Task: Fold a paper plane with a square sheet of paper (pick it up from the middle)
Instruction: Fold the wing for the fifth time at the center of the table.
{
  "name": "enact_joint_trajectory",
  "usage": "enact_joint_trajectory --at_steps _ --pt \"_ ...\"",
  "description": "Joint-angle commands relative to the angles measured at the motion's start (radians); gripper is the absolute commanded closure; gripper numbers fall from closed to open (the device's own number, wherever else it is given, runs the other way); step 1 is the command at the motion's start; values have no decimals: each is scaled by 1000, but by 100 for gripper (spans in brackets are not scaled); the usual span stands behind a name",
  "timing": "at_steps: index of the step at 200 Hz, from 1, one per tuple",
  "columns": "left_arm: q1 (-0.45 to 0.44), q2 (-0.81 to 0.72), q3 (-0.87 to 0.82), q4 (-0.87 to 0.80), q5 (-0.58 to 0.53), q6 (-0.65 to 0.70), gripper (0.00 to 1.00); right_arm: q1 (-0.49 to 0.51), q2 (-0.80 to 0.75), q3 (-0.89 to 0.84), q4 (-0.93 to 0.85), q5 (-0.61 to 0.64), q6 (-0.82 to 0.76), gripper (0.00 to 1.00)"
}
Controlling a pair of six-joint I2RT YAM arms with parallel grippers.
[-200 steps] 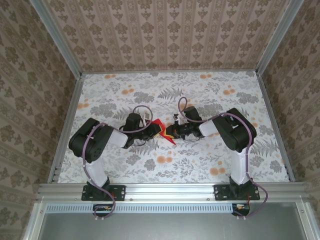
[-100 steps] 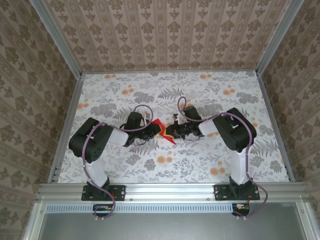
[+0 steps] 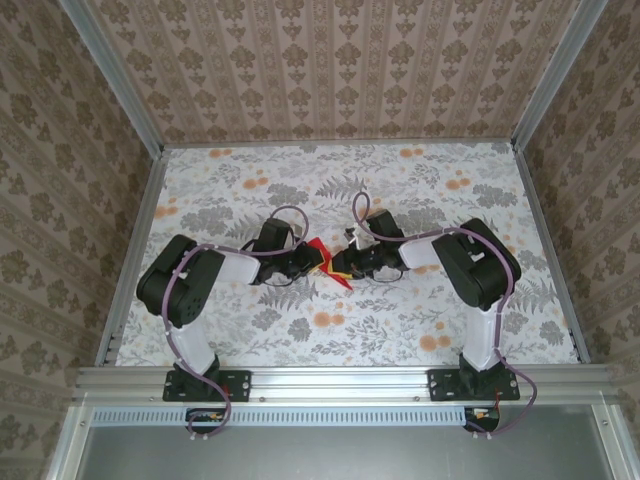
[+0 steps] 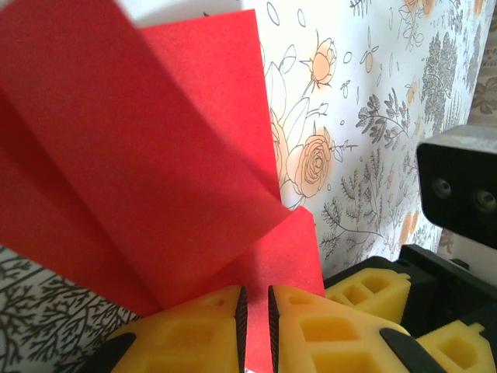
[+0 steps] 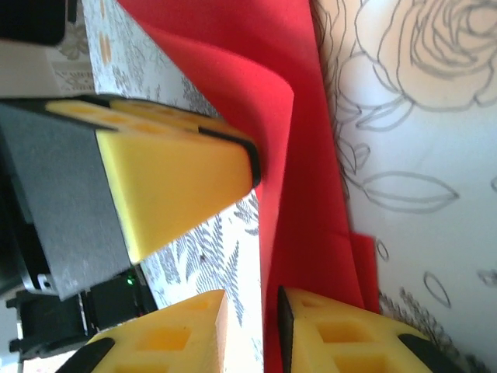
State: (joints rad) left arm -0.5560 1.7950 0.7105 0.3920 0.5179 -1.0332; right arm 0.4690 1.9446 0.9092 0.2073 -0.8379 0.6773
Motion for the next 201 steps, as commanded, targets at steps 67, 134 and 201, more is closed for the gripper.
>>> enact_joint_trajectory --at_steps 67,134,201 --pt "7 13 9 -143 -55 36 82 5 -55 35 -247 43 -310 72" --pt "8 5 26 -153 -35 42 83 8 -17 57 -267 88 -371 80" --pt "8 -111 29 -96 12 97 75 -23 -5 8 -73 -79 -189 98"
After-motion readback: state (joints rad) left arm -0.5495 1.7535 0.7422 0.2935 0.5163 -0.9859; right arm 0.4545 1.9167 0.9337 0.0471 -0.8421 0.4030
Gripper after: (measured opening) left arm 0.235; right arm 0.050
